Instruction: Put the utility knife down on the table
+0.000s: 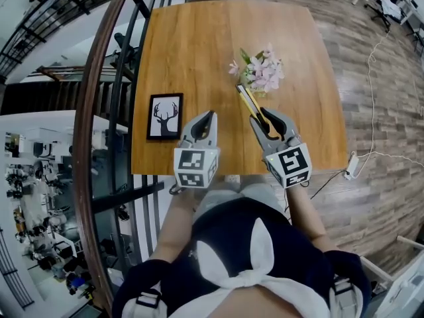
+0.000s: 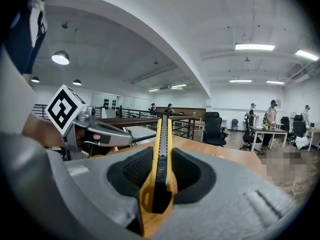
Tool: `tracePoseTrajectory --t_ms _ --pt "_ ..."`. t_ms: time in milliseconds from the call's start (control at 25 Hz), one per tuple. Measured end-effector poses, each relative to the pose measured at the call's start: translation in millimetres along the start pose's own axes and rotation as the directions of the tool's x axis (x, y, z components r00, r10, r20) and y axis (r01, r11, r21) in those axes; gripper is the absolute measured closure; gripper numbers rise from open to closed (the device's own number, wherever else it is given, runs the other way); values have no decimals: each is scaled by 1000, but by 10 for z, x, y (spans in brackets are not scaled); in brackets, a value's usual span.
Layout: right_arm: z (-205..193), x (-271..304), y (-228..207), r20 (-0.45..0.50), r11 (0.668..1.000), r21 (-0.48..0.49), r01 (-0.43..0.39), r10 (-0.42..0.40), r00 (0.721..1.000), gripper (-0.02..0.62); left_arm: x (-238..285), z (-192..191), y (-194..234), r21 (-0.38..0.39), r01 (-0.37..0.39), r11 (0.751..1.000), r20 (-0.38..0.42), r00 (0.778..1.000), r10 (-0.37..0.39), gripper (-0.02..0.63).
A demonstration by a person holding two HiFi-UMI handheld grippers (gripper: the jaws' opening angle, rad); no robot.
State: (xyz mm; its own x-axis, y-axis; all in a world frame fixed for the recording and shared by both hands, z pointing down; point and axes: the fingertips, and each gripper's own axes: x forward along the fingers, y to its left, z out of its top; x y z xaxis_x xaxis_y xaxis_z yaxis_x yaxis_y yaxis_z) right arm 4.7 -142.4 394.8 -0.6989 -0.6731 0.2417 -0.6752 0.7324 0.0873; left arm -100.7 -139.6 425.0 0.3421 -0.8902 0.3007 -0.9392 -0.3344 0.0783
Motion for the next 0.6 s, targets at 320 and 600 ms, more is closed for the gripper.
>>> tracePoseTrajectory --t_ms 320,600 --pt "-63 190 -43 -13 1000 1 -10 10 1000 479 72 -44 150 -9 -7 1000 -13 1000 7 597" --pt "-178 318 31 -36 999 -9 -46 46 998 477 96 -129 222 -13 -10 1000 -19 1000 10 597"
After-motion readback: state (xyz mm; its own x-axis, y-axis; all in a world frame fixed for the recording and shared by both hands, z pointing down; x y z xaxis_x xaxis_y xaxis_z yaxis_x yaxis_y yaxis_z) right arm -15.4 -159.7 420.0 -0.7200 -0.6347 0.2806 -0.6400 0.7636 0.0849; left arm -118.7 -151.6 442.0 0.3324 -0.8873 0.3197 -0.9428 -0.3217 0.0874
